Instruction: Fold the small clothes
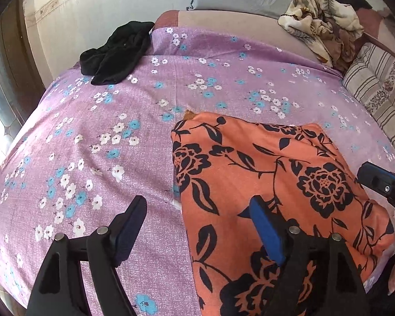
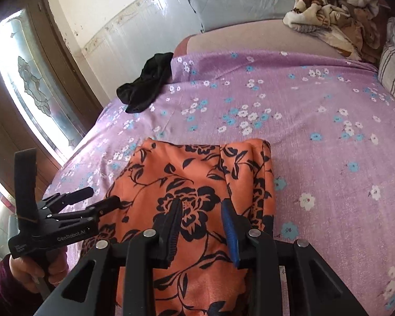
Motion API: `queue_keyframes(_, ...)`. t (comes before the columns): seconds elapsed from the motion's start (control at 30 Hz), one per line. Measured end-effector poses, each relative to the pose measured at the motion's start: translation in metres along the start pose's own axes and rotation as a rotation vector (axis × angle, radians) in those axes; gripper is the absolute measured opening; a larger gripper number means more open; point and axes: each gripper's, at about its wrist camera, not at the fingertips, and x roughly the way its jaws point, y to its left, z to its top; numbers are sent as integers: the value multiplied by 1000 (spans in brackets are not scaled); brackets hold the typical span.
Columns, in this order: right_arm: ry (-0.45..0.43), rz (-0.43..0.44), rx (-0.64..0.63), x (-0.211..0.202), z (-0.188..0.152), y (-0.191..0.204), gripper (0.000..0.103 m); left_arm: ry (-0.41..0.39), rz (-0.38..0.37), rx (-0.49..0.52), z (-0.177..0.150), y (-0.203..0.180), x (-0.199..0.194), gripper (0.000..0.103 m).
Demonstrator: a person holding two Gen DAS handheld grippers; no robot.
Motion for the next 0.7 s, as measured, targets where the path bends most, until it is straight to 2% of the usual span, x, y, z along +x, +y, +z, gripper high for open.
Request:
queue_keyframes(0.1,6,-15,-10,6,2,5,34,-21,8,26,1,-5,-2,81)
queue_keyframes(0.23,150,-56,20,37,-8,-5,35,28,11,40,1,-9,13,81)
queue_keyframes(0.57,59,-6,49,19,-1,-9,36,29,15,22,2,-10,21,84)
queue_keyframes(0.7,155,-33,48,41,-7,-11,36,33,16,15,1,-10,23,86)
